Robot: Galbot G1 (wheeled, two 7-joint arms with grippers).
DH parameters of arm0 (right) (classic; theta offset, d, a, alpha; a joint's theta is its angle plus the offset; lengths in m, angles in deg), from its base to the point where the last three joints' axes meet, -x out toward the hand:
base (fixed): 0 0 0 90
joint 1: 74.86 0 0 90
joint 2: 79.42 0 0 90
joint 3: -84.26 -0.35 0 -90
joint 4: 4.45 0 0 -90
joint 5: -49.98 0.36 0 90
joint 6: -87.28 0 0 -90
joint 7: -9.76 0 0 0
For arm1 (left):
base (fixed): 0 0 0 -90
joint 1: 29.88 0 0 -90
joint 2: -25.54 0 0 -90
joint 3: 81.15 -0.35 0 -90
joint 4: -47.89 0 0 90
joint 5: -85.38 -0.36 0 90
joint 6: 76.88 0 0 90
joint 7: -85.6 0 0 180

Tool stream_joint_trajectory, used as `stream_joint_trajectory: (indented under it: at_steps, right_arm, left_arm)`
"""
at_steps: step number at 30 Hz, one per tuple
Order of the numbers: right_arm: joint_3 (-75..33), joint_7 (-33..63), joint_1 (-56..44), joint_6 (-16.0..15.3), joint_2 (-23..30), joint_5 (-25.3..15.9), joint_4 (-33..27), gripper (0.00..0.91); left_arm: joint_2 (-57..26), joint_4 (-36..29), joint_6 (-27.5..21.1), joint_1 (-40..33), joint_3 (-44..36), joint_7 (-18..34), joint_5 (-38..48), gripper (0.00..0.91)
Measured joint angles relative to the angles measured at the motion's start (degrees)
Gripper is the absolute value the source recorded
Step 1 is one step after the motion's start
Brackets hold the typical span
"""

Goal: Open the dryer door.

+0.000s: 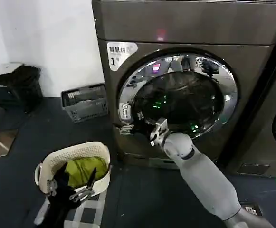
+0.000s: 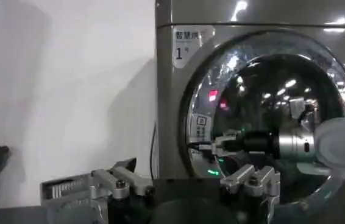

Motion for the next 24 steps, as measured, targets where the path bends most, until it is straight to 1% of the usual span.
stream_joint_trajectory:
  at_steps: [3,9,13,19,20,24]
  right_arm:
    - [-0.33,-3.25,-0.45,1.92,-0.73,1.39,-0.14,0.907]
    - [-0.86,-7.69,-1.12,2.74,-2.17,1.68,0.3,0.907]
    - [-0.49,-10.32,-0.97,4.54,-3.03,1.75,0.04,0.907]
    - [-0.69,-15.34,-0.89,5.22,-4.47,2.63,-0.18,0.907]
    - [-0.78,-16.25,-0.94,5.32,-4.69,2.72,-0.25,0.907]
    - [-1.24,-19.82,-1.22,5.75,-5.29,3.29,-0.47,0.907]
  left_arm:
    - [-0.04,0.01,-0.39,-0.25,0.47,-0.43,0.02,0.907]
    - [-0.47,0.09,-1.44,-1.29,1.89,-1.12,2.47,0.907]
    - [-1.04,0.38,-1.47,-2.07,2.97,-1.34,3.13,0.907]
    - [-2.21,0.88,-1.05,-2.74,3.36,1.39,4.71,0.907]
    - [-2.5,1.0,-1.39,-3.12,3.59,2.34,5.5,0.907]
    - [-3.88,1.45,-2.76,-4.66,4.75,3.26,8.05,0.907]
